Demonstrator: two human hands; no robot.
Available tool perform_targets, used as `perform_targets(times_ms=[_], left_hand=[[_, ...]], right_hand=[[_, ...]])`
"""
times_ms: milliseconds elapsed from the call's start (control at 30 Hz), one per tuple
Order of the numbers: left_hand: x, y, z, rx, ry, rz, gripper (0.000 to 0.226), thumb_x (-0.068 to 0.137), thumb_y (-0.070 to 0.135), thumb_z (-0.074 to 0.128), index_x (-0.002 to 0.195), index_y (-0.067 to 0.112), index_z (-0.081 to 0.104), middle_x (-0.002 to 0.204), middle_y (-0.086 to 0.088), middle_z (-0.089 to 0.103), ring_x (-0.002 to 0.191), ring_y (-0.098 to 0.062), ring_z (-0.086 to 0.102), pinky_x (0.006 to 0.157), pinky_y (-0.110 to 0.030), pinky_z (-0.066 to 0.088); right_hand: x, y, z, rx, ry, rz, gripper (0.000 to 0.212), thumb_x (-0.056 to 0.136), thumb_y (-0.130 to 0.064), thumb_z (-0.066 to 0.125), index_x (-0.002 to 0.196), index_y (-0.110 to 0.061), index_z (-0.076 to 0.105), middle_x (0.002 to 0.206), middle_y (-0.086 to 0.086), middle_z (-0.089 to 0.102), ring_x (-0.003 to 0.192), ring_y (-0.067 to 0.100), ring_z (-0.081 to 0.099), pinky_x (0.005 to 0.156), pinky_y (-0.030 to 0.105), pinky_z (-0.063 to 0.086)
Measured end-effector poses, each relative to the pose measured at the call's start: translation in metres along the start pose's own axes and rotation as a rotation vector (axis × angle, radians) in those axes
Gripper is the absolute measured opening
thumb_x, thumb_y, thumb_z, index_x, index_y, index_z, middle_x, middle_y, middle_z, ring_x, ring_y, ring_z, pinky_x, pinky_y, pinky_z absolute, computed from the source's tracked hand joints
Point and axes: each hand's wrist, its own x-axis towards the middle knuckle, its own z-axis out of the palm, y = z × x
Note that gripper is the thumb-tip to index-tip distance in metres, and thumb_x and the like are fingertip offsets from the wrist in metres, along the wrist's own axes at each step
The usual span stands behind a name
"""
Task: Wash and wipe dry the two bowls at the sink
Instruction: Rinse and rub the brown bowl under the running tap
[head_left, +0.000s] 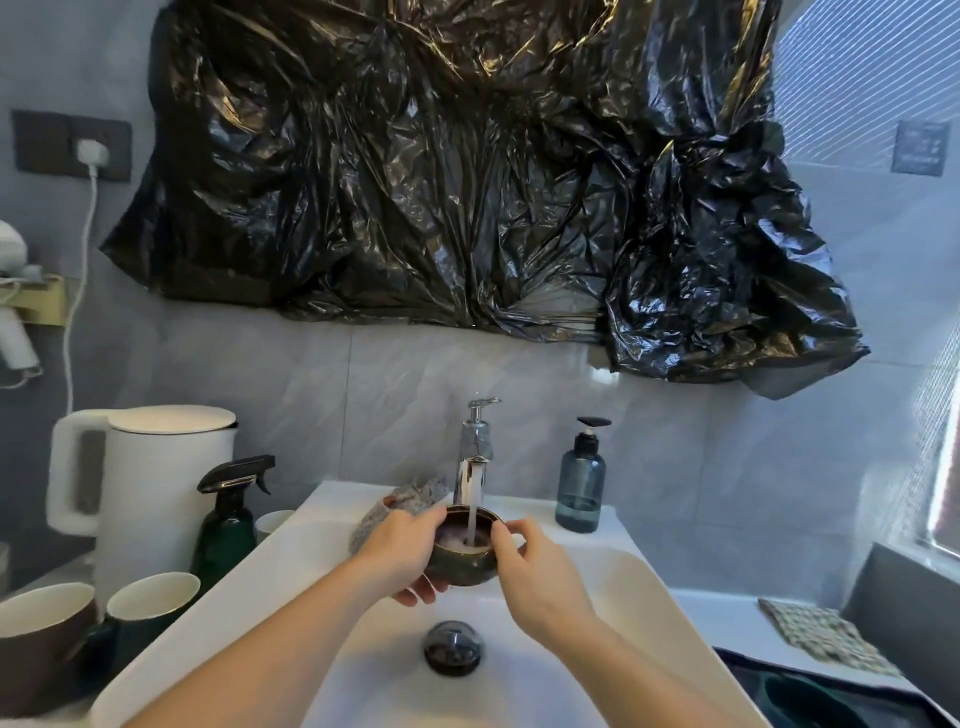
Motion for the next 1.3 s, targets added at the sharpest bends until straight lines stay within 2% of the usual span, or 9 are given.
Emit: perform_targets(times_ms=[133,233,367,467,633,733,967,1100,1300], left_hand=[[-0.009,-0.013,0.011,0.023,0.021,0.017,0.061,0.108,0.051,0.038,0.095,0.003,0.072,0.062,-0.012,0.074,0.049,-0.025,0.066,0.046,-0.025,0.049],[-0.013,-0.025,0.016,0.089,0.036,0.052,0.056,0.11,0.049,0.035,0.092,0.008,0.069,0.055,-0.007,0.068,0.043,-0.02,0.06,0.043,-0.025,0.044],[-0.015,-0.027,0.015,0.154,0.087,0.128,0.062,0.109,0.05,0.033,0.09,0.006,0.072,0.052,-0.003,0.063,0.04,-0.015,0.054,0.049,-0.025,0.042],[-0.017,-0.029,0.012,0.169,0.08,0.228,0.048,0.108,0.038,0.035,0.077,0.016,0.065,0.056,-0.001,0.064,0.038,-0.008,0.051,0.052,-0.029,0.04],[-0.014,-0.032,0.013,0.223,0.094,0.319,0.036,0.105,0.032,0.038,0.085,0.019,0.065,0.069,0.0,0.072,0.075,-0.018,0.07,0.077,-0.038,0.051],[-0.014,-0.034,0.012,0.286,0.107,0.34,0.037,0.106,0.033,0.035,0.087,0.02,0.065,0.072,0.0,0.071,0.083,-0.022,0.069,0.086,-0.043,0.053],[-0.011,-0.039,0.011,0.347,0.114,0.35,0.039,0.108,0.031,0.033,0.08,0.021,0.059,0.078,-0.003,0.068,0.085,-0.025,0.066,0.075,-0.041,0.048],[-0.011,-0.037,0.012,0.409,0.168,0.34,0.037,0.107,0.025,0.033,0.078,0.022,0.055,0.084,0.0,0.066,0.088,-0.024,0.062,0.066,-0.037,0.04],[-0.009,-0.039,0.012,0.43,0.207,0.329,0.036,0.107,0.022,0.034,0.078,0.02,0.056,0.082,0.0,0.064,0.088,-0.024,0.062,0.062,-0.035,0.037]], right_hand=[[-0.007,0.006,-0.001,0.074,-0.017,0.019,0.024,0.1,-0.039,0.048,0.106,-0.027,0.068,0.084,-0.005,0.074,0.077,0.011,0.069,0.081,0.038,0.06],[-0.008,0.011,0.0,0.073,-0.095,0.046,0.02,0.101,-0.026,0.048,0.104,-0.028,0.067,0.082,-0.003,0.075,0.065,0.008,0.068,0.073,0.03,0.06],[-0.003,0.015,0.002,-0.004,-0.093,0.015,0.027,0.101,-0.028,0.046,0.097,-0.024,0.072,0.09,-0.005,0.076,0.083,0.013,0.071,0.086,0.037,0.06],[-0.001,0.017,0.002,-0.056,-0.056,-0.02,0.031,0.099,-0.027,0.044,0.09,-0.02,0.073,0.087,-0.002,0.075,0.084,0.017,0.07,0.084,0.04,0.058],[0.001,0.019,0.003,-0.101,-0.017,-0.055,0.03,0.098,-0.026,0.045,0.092,-0.017,0.073,0.088,0.003,0.074,0.085,0.023,0.068,0.083,0.04,0.056],[0.0,0.02,0.005,-0.079,-0.05,-0.044,0.03,0.1,-0.025,0.044,0.092,-0.019,0.072,0.088,0.004,0.074,0.085,0.022,0.069,0.08,0.036,0.055],[0.0,0.02,0.006,-0.061,-0.076,-0.035,0.035,0.103,-0.028,0.04,0.091,-0.02,0.072,0.087,0.003,0.073,0.086,0.019,0.068,0.075,0.032,0.053],[0.0,0.02,0.007,-0.014,-0.094,-0.043,0.037,0.106,-0.029,0.038,0.094,-0.02,0.072,0.087,0.003,0.074,0.084,0.017,0.067,0.064,0.025,0.046],[0.001,0.022,0.008,0.024,-0.116,-0.037,0.034,0.105,-0.026,0.038,0.108,-0.02,0.072,0.089,0.004,0.074,0.084,0.015,0.068,0.07,0.025,0.05]])
